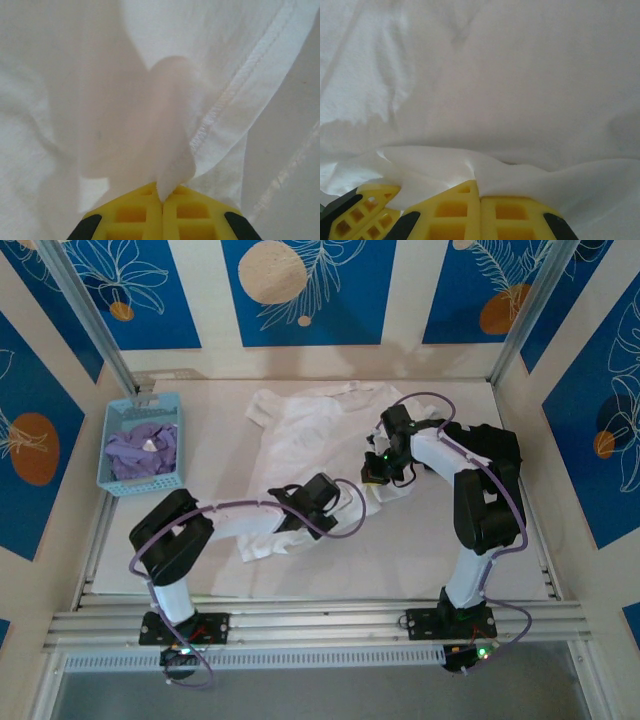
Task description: Fold the inside-out t-shirt
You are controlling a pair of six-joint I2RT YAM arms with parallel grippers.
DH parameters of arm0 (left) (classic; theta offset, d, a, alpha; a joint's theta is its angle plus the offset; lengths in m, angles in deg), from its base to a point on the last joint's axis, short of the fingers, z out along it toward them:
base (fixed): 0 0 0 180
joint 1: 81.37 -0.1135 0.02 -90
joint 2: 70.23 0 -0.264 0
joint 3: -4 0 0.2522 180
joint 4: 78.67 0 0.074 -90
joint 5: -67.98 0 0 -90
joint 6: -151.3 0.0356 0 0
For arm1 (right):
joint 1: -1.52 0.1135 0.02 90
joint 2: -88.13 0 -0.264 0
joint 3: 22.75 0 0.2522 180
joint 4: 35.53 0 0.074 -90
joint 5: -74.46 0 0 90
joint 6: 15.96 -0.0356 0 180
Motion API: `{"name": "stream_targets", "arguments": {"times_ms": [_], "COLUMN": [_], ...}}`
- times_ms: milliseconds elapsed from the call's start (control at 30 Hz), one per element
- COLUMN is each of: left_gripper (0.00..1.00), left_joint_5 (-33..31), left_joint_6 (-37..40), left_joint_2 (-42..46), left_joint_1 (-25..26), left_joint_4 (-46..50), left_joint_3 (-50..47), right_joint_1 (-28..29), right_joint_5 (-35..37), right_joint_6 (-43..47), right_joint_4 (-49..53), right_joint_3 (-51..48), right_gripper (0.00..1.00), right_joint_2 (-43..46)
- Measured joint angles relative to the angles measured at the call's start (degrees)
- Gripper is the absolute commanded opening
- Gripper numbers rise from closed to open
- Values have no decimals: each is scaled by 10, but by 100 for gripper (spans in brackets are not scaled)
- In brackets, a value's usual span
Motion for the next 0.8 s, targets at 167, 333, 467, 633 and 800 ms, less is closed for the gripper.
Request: {"name": "stream_targets", "arguments": {"times_ms": [167, 333, 467, 633, 800], "left_gripper": [10, 17, 23, 17, 14], "left_joint_5": [37, 53, 63, 70, 74], "left_joint_6": [-13, -17, -18, -19, -21], "left_joint_2": [20, 22, 20, 17, 1], "left_joint_1": [-21, -30, -31, -33, -37], "left_joint_4": [-9, -9, -8, -8, -8], "left_joint_3": [0, 0, 5, 13, 22], "right_joint_1": [-7, -7, -7, -7, -7], "right_joint_5": [4, 4, 4, 4, 4], "right_joint_6": [0, 0, 0, 2, 2], "right_joint_4": [0, 0, 0, 0, 0], "right_joint_3": [0, 0, 0, 0, 0], "right_gripper": [6, 6, 6, 6, 6], "right_joint_2": [2, 2, 2, 2, 5]}}
